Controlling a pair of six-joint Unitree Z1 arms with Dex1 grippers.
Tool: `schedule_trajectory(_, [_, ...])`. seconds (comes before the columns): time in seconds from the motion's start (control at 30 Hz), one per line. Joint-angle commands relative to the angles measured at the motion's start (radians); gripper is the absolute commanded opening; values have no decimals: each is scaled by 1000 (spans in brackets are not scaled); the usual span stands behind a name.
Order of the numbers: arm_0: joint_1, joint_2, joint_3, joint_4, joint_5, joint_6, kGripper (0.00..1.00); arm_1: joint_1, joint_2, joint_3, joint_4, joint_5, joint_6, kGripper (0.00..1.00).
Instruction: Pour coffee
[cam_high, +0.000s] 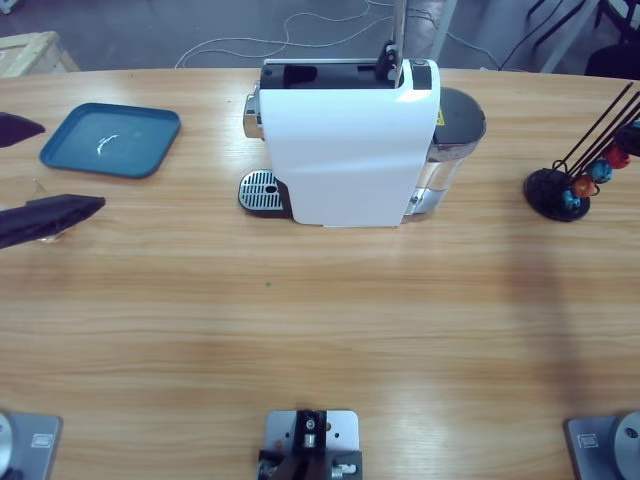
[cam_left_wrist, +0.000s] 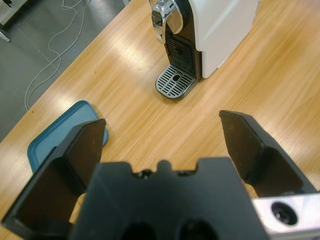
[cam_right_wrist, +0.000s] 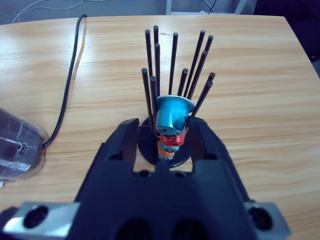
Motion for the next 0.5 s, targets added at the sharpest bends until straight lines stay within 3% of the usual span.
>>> schedule_trajectory(0.03, [-7,31,26,-12,15,-7,986,-17,45,23,-15,23,-15,301])
schedule_trajectory(0.2, [-7,25,31,-12,15,-7,987,-17,58,21,-15,24,-18,284])
schedule_trajectory(0.27, [-7,24,30,-12,15,-7,987,-17,61,21,-17,22,-24,41])
schedule_trajectory(0.5, [-7,25,29,-12,15,-8,987,-20,54,23,-29,-5,-25,0])
